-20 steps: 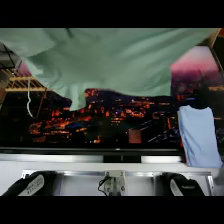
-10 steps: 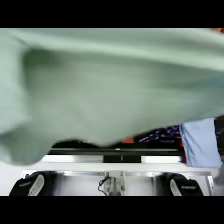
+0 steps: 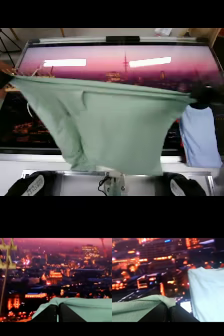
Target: Fold the shirts.
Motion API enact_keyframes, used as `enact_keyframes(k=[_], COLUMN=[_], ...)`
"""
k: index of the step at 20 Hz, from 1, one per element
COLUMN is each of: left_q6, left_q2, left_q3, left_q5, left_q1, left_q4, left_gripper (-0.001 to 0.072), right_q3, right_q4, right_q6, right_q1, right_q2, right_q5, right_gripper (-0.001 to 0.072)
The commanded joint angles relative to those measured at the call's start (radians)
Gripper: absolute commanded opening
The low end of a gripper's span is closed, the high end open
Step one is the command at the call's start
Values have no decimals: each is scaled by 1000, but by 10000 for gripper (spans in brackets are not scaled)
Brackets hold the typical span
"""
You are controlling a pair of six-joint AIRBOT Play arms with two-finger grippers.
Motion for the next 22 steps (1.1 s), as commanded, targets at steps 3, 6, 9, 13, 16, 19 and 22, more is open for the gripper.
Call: enact_keyframes(k=[3, 6, 9, 13, 16, 19, 22], left_q6=[43, 16, 16, 16, 64, 140, 89], left_q2=[-393, -583, -716, -806, -818, -774, -772], left_q3=[11, 151, 245, 248, 248, 248, 241], left_q5=[284, 413, 541, 574, 475, 233, -45], left_q1=[-129, -182, -224, -249, -242, -191, -134], left_q4=[6, -2, -14, -106, -98, -91, -91], left_gripper=[31, 32, 34, 34, 34, 34, 33], right_q3=[-27, 31, 42, 42, 42, 42, 39], right_q4=[64, 64, 66, 80, 106, 102, 102], right_q6=[63, 69, 104, 158, 146, 125, 94], right_q1=[0, -1, -20, -23, -4, -7, -4], right_q2=[-357, -471, -523, -610, -645, -593, -567], right_q5=[-449, -638, -849, -805, -648, -471, -212], right_gripper=[70, 69, 70, 70, 70, 70, 70])
